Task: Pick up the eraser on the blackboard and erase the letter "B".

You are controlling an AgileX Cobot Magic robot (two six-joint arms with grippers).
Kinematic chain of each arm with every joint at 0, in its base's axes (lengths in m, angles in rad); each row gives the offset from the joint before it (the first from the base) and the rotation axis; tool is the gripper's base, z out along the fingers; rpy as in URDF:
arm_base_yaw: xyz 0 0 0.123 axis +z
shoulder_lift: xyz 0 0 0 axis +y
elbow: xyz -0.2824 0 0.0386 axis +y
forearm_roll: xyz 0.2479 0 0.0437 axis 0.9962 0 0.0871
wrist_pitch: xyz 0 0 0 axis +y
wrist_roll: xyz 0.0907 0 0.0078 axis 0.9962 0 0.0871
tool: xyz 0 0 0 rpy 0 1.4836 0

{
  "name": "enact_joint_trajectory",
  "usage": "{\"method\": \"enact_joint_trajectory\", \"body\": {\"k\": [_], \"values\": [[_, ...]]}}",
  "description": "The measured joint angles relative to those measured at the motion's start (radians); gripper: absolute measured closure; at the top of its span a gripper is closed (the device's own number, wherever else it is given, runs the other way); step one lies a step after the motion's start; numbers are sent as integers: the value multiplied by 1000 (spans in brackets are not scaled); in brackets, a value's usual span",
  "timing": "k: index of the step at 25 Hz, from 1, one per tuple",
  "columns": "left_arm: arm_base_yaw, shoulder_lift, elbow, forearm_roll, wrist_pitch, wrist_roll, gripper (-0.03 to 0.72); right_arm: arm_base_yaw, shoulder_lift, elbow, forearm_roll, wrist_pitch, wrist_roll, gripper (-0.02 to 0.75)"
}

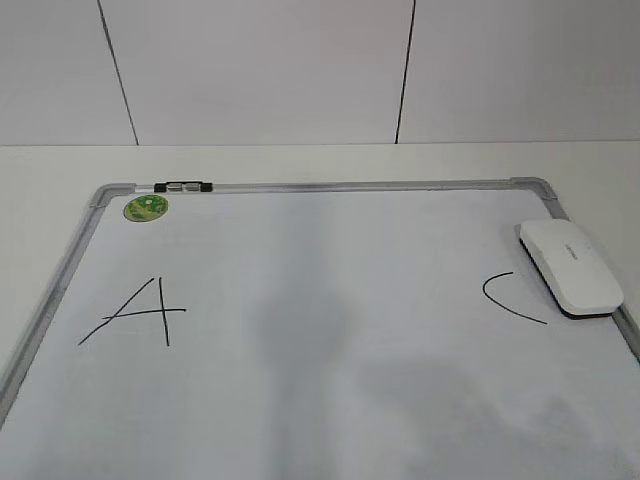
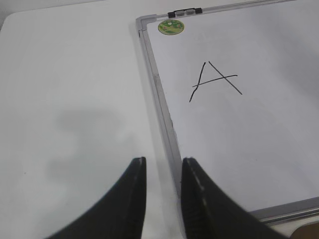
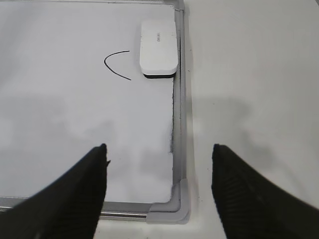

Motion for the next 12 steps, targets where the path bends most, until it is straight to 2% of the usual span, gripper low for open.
{"method": "enact_joint_trajectory", "body": {"k": [12], "values": [[0, 0, 0, 0, 0, 0, 497, 0, 0, 0, -1, 0, 0, 209]]}}
